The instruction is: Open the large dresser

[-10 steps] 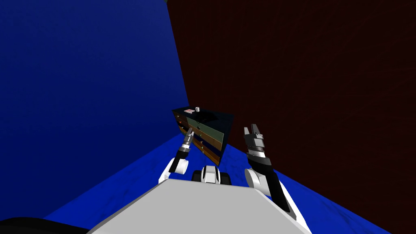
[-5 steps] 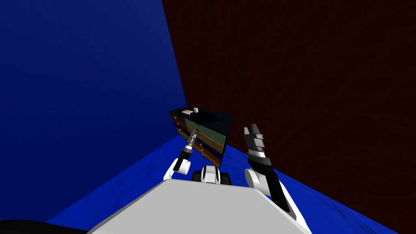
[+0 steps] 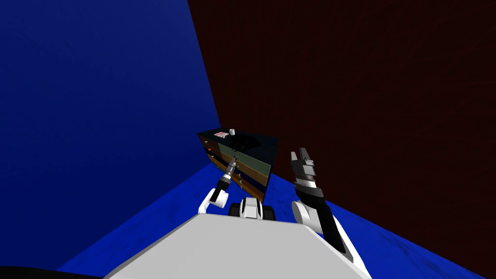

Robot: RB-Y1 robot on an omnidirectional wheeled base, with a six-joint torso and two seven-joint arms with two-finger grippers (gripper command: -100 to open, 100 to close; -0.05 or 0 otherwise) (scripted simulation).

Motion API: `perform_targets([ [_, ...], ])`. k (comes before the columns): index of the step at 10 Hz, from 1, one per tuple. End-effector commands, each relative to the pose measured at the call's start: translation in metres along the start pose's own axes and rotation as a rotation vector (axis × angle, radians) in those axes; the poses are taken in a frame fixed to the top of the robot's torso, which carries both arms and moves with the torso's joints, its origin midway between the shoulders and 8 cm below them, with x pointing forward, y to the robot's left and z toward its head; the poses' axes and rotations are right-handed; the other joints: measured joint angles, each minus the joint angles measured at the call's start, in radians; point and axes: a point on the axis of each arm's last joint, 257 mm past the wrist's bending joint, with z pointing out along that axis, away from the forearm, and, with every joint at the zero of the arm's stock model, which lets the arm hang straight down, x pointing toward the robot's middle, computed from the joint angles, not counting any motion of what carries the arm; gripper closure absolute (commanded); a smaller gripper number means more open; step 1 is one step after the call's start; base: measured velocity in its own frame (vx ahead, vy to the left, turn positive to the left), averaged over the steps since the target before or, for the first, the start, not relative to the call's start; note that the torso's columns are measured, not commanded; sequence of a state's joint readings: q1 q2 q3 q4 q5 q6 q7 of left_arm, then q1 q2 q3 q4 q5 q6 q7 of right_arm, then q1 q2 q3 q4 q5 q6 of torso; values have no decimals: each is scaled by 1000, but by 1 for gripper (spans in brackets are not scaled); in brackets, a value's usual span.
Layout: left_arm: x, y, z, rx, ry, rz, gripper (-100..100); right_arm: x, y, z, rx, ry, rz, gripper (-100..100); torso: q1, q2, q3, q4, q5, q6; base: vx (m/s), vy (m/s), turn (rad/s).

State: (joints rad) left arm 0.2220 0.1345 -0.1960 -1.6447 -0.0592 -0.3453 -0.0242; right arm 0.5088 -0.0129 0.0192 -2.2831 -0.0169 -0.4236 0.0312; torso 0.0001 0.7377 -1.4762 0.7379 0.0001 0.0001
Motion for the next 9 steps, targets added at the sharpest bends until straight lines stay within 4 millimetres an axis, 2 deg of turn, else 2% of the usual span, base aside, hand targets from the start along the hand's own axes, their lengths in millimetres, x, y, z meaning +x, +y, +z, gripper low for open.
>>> perform_targets([
  [1,10,24,-4,-48,29,17,-100,0,0,0,0,0,0,0,0,0,0,0,0,0,81,50,-65],
  [5,21,56,-7,-111,68,45,-100,0,0,0,0,0,0,0,0,1,1,0,0,0,65,50,-61],
  [7,17,46,1,-101,60,39,-100,0,0,0,0,0,0,0,-1,2,1,1,0,0,18,24,-31],
  [8,18,48,-2,-98,61,39,-100,0,0,0,0,0,0,0,-2,2,1,1,-1,0,4,9,-24],
  [9,18,48,-1,-99,60,39,100,0,0,0,0,0,0,0,-1,2,1,0,0,0,0,0,0],
])
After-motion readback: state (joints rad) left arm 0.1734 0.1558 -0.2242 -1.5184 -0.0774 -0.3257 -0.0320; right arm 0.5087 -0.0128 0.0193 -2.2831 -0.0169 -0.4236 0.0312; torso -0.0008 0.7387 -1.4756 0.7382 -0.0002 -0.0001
